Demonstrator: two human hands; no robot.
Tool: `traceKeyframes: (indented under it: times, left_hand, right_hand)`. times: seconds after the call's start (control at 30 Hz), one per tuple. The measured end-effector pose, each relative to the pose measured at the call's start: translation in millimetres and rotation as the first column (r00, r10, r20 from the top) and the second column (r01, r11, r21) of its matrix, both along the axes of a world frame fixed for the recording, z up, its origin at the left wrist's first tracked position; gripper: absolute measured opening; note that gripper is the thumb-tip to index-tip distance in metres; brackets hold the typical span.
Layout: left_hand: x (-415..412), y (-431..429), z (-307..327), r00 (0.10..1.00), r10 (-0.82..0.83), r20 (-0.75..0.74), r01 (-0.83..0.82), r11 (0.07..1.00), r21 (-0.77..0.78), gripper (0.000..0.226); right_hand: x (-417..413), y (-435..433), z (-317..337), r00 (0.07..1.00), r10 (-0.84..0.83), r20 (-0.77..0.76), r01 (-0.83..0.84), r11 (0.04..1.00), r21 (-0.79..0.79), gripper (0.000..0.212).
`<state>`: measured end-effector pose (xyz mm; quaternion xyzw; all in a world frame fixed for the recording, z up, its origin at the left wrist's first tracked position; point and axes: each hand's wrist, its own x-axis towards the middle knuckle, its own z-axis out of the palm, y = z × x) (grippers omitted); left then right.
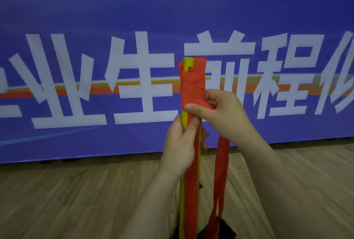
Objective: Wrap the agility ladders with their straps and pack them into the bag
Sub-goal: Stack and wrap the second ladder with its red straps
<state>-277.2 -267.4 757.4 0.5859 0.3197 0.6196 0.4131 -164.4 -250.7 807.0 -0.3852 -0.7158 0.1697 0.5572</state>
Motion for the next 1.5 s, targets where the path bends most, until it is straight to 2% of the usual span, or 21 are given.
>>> traceKeyframes:
  times: [0.07, 0.13, 0.23, 0.3, 0.37, 0.47, 0.53, 0.63, 0.73, 0.83, 0.9, 0.97, 1.07, 1.1, 1.13, 1.17, 1.27, 1.3, 1.37, 1.4, 1.5]
  left_hand:
    - [-6, -1, -3, 0.987, -0.109, 0.115, 0.116, 0.991, -0.061, 0.017]
    - [-15, -4, -2, 0.895, -0.372, 0.245, 0.414, 0.899, -0.145, 0.023]
    - [-20, -12, 2, 0.727, -0.634, 0.263, 0.683, 0.707, -0.184, 0.032]
    - [-19, -13, 6, 0.662, -0.706, 0.252, 0.748, 0.642, -0.168, 0.038]
    - [-16, -12, 9, 0.740, -0.638, 0.212, 0.671, 0.718, -0.184, 0.042]
    - [-11, -13, 8, 0.951, -0.302, 0.071, 0.310, 0.931, -0.193, 0.046]
    - [-5, -16, 1, 0.996, -0.060, -0.059, 0.056, 0.996, -0.070, 0.027]
    - [-1, -15, -8, 0.977, 0.209, -0.052, -0.205, 0.976, 0.079, 0.007]
    - [-10, -14, -5, 0.989, 0.107, 0.100, -0.109, 0.994, 0.016, 0.009]
    - [-20, -18, -2, 0.947, -0.177, 0.269, 0.197, 0.979, -0.050, 0.006]
    - [-26, -20, -4, 0.845, -0.429, 0.318, 0.470, 0.880, -0.063, 0.015]
    - [-32, -18, -7, 0.685, -0.653, 0.324, 0.707, 0.703, -0.077, 0.023]
    - [-33, -13, -9, 0.400, -0.853, 0.335, 0.914, 0.400, -0.073, 0.026]
    - [-31, -14, -10, 0.352, -0.870, 0.347, 0.934, 0.351, -0.068, 0.027]
    - [-28, -17, -9, 0.365, -0.864, 0.348, 0.930, 0.359, -0.084, 0.028]
    - [-25, -17, -8, 0.441, -0.837, 0.325, 0.897, 0.424, -0.125, 0.029]
    - [-16, -15, -8, 0.859, -0.498, 0.117, 0.510, 0.818, -0.265, 0.041]
    - [-12, -12, -11, 0.930, -0.366, 0.038, 0.362, 0.890, -0.276, 0.041]
    - [-1, -10, -16, 0.981, -0.180, -0.076, 0.156, 0.955, -0.250, 0.028]
    - [4, -13, -19, 0.986, -0.094, -0.136, 0.068, 0.981, -0.181, 0.023]
    - [6, -20, -26, 0.988, 0.133, -0.080, -0.134, 0.991, 0.001, 0.020]
  right_hand:
    - [8, -2, -6, 0.970, 0.206, -0.129, -0.223, 0.966, -0.129, 0.023]
    - [18, -2, -11, 0.875, 0.404, -0.267, -0.453, 0.877, -0.159, 0.023]
    - [23, -2, -19, 0.746, 0.607, -0.274, -0.662, 0.720, -0.207, 0.057]
    - [20, -6, -15, 0.735, 0.635, -0.240, -0.678, 0.694, -0.240, 0.056]
    - [18, -12, -5, 0.837, 0.514, -0.187, -0.546, 0.807, -0.226, 0.035]
    - [9, -22, 4, 0.986, 0.124, -0.110, -0.133, 0.988, -0.084, 0.011]
    - [-1, -25, 1, 0.993, -0.053, -0.105, 0.054, 0.999, 0.004, 0.014]
    - [-9, -34, -5, 0.994, -0.051, -0.100, 0.049, 0.998, -0.031, 0.015]
    - [-1, -37, -16, 0.972, 0.107, -0.210, -0.140, 0.979, -0.146, 0.014]
    - [6, -34, -24, 0.955, 0.215, -0.204, -0.246, 0.959, -0.144, 0.018]
    - [10, -29, -26, 0.923, 0.322, -0.212, -0.355, 0.924, -0.140, 0.029]
    - [12, -26, -26, 0.858, 0.456, -0.237, -0.495, 0.857, -0.142, 0.039]
    - [14, -22, -26, 0.742, 0.618, -0.259, -0.666, 0.720, -0.192, 0.069]
    - [15, -21, -25, 0.722, 0.645, -0.249, -0.691, 0.692, -0.211, 0.070]
    - [16, -22, -23, 0.723, 0.653, -0.227, -0.691, 0.688, -0.222, 0.065]
    - [17, -23, -19, 0.755, 0.624, -0.201, -0.656, 0.722, -0.219, 0.055]
    - [16, -28, -10, 0.916, 0.327, -0.231, -0.363, 0.923, -0.129, 0.022]
    - [14, -26, -10, 0.963, 0.162, -0.217, -0.184, 0.979, -0.086, 0.022]
    - [9, -23, -13, 0.983, -0.126, -0.129, 0.125, 0.992, -0.018, 0.032]
    - [8, -24, -15, 0.981, -0.156, -0.111, 0.158, 0.988, 0.002, 0.033]
    - [11, -30, -17, 0.994, 0.017, -0.107, -0.024, 0.998, -0.057, 0.023]
